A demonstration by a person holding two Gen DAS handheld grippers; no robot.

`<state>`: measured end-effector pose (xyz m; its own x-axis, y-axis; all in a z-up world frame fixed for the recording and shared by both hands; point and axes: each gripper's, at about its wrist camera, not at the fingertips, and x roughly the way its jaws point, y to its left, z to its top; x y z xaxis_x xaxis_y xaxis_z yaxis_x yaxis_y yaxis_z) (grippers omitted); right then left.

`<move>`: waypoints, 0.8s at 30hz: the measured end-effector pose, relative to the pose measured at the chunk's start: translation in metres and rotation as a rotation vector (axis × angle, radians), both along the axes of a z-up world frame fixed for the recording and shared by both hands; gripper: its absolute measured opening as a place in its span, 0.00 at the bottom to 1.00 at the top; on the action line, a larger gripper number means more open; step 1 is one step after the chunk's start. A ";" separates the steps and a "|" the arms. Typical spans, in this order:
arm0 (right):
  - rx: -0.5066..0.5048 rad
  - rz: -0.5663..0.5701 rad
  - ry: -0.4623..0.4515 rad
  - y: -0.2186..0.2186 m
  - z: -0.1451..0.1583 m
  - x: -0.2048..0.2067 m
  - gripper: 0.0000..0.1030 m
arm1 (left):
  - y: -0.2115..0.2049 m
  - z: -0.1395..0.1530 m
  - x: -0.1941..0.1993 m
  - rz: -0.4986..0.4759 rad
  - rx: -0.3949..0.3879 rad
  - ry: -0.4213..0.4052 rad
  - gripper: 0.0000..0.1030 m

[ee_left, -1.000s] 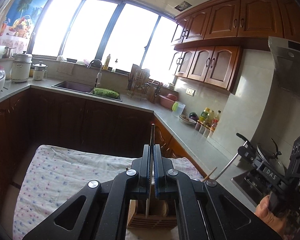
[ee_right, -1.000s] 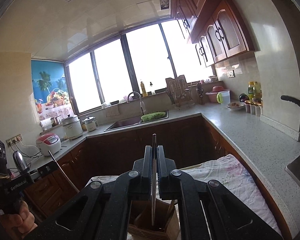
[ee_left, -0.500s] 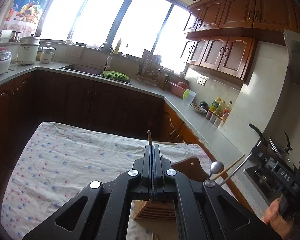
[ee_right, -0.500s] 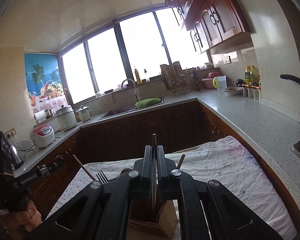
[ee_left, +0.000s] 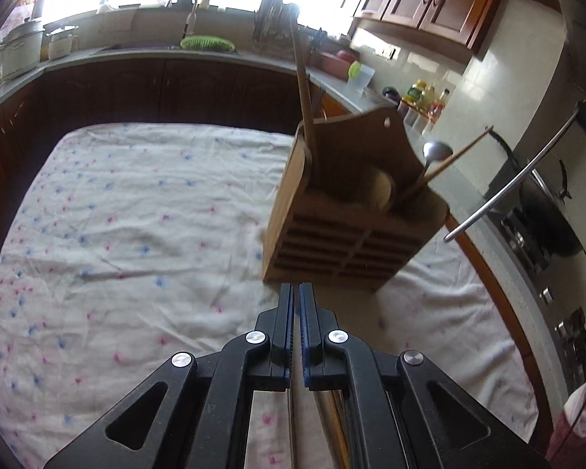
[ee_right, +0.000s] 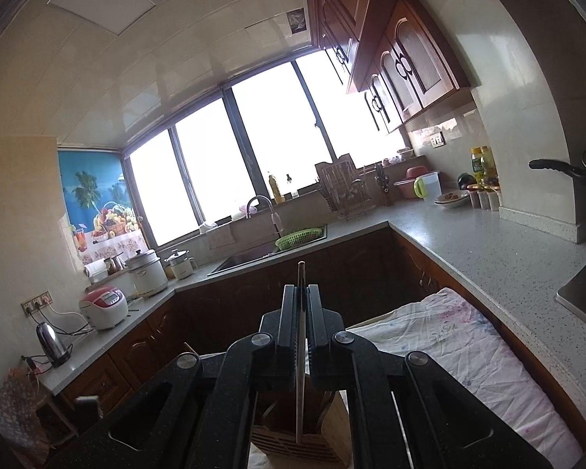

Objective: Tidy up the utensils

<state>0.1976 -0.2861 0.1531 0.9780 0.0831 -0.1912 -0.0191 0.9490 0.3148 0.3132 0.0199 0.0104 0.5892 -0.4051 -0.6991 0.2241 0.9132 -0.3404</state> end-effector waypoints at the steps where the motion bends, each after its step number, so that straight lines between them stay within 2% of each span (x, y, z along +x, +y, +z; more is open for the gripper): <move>1: 0.001 0.002 -0.005 -0.001 0.001 -0.004 0.04 | -0.005 -0.005 0.002 -0.017 0.009 0.023 0.01; 7: 0.003 0.012 -0.002 -0.002 0.003 -0.021 0.04 | -0.041 -0.030 0.012 -0.091 0.114 0.093 0.02; 13: 0.003 0.022 0.031 -0.002 -0.009 -0.026 0.04 | -0.060 -0.059 0.036 -0.088 0.237 0.156 0.02; 14: 0.005 0.023 0.036 -0.002 -0.011 -0.026 0.04 | -0.062 -0.063 0.037 -0.086 0.259 0.164 0.05; 24: 0.031 0.034 0.058 -0.004 -0.024 -0.032 0.04 | -0.082 -0.065 0.054 -0.116 0.347 0.130 0.04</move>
<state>0.1660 -0.2904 0.1295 0.9618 0.1228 -0.2446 -0.0317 0.9377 0.3460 0.3671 -0.0619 -0.0550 0.4507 -0.1904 -0.8721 0.3081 0.9501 -0.0482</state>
